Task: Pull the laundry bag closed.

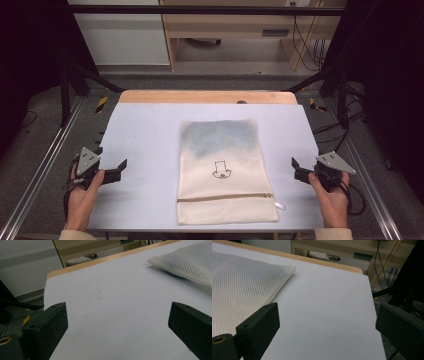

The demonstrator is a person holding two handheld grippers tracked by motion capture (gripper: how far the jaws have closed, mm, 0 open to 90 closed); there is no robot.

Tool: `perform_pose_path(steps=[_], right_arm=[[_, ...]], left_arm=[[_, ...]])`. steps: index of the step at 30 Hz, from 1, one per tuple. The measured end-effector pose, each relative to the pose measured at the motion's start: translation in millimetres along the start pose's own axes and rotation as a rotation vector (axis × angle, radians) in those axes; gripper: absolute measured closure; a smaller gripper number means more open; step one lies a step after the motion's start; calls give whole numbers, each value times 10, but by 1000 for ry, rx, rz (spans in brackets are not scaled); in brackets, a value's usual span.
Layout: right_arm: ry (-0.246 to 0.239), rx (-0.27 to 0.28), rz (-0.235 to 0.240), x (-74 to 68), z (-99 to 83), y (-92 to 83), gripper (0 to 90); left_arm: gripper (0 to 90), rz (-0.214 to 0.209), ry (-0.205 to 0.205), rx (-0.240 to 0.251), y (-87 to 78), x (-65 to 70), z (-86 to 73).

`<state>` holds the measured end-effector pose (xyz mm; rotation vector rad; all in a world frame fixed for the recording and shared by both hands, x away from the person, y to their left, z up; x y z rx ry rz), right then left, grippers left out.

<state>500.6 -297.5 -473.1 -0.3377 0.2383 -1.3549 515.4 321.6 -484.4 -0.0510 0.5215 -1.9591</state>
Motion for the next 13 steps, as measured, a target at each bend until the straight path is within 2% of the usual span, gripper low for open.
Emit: perform_pose_path(steps=[2, 4, 9, 13], right_arm=[[-9, -6, 8, -18, -53, -3, 59], [-10, -14, 11, -29, -117, -11, 59], [-1, -23, 18, -32, -208, -62, 60], [17, -32, 18, 0, -249, -56, 60]], left_arm=[[24, -2, -16, -13, 39, 1, -53], [24, -7, -12, -39, 85, 20, -104], [24, -26, -2, -24, 88, 89, -62], [24, -51, -19, -47, 117, 139, -87]])
Point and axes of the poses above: each handheld gripper's, and its own axes: y roughly forward along the jaws, z roughly out of its top, x roughly to its right, the point moved 7 cm from there along y, roughly forward along the jaws, and after that the axes turned 5 degrees about y, right-handed, at the moved point
